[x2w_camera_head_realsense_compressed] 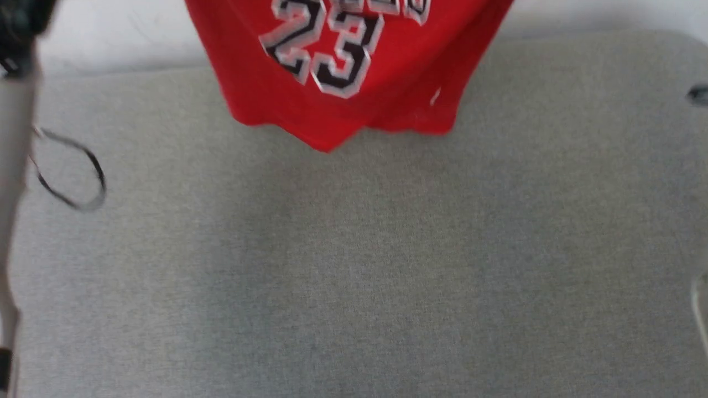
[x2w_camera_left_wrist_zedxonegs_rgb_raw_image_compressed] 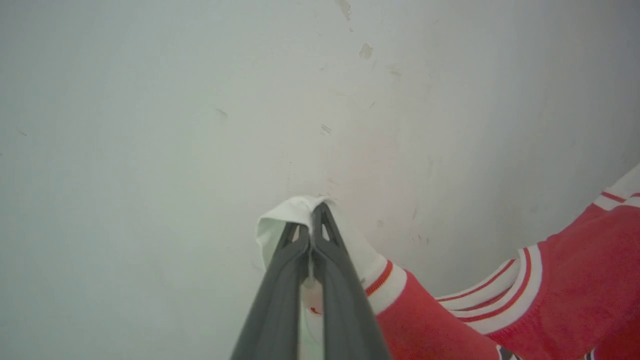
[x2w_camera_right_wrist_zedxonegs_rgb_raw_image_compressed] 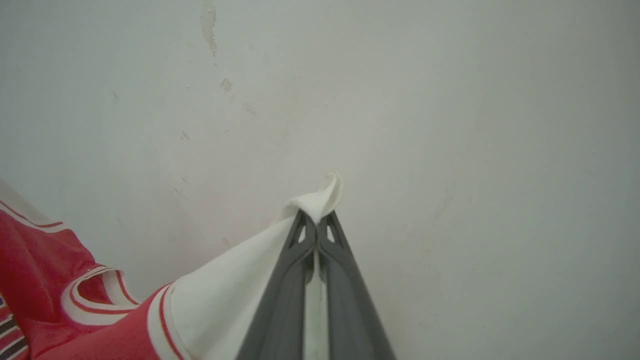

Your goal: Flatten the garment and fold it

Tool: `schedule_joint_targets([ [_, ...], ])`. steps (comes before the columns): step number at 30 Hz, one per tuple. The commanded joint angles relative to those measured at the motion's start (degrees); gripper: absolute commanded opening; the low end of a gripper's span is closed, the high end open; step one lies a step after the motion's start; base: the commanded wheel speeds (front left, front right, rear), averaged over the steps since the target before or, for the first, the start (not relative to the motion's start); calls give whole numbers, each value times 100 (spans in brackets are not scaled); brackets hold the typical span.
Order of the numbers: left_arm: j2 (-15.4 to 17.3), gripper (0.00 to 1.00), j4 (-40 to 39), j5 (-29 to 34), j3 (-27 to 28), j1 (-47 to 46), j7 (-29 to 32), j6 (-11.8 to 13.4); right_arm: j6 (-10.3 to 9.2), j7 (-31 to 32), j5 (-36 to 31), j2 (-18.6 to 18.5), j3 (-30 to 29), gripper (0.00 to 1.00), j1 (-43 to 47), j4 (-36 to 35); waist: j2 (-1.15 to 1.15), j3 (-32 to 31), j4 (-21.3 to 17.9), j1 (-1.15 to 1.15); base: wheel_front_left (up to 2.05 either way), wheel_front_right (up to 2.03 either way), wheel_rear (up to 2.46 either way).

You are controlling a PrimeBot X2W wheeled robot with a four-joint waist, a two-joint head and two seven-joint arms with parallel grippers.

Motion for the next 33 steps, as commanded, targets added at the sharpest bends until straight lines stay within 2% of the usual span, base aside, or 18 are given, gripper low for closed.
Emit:
schedule_joint_targets([
  [1,55,0,58,175,12,-397,-171,-33,-5,-55,-165,-18,33,0,-420,159,0,768,-119,-1,0,0,0],
  [5,-17,0,310,408,136,-1190,-757,-70,-5,-380,-601,-153,34,0,-1295,574,0,1427,-97,-1,0,0,0],
  [10,-186,0,801,505,244,-2020,-1294,-141,-5,-826,-992,-153,-191,0,-2203,1097,0,2036,-43,-1,0,0,0],
  [18,-348,0,1261,554,465,-2809,-2390,-282,-5,-1473,-1438,-207,-323,0,-3005,1583,0,2636,16,-1,0,0,0],
  [23,-405,0,1365,469,540,-2919,-2998,-537,-5,-1791,-1500,-252,-251,0,-3209,1738,0,3021,65,-1,0,0,0],
  [28,-393,0,1440,315,561,-2740,-3265,-856,-5,-2020,-1355,-356,-51,0,-3177,1835,0,3313,87,-1,0,0,0],
  [33,-457,0,1237,38,750,-2205,-3473,-1059,-5,-2295,-955,-458,243,0,-2737,1741,0,3264,105,-1,0,0,0],
])
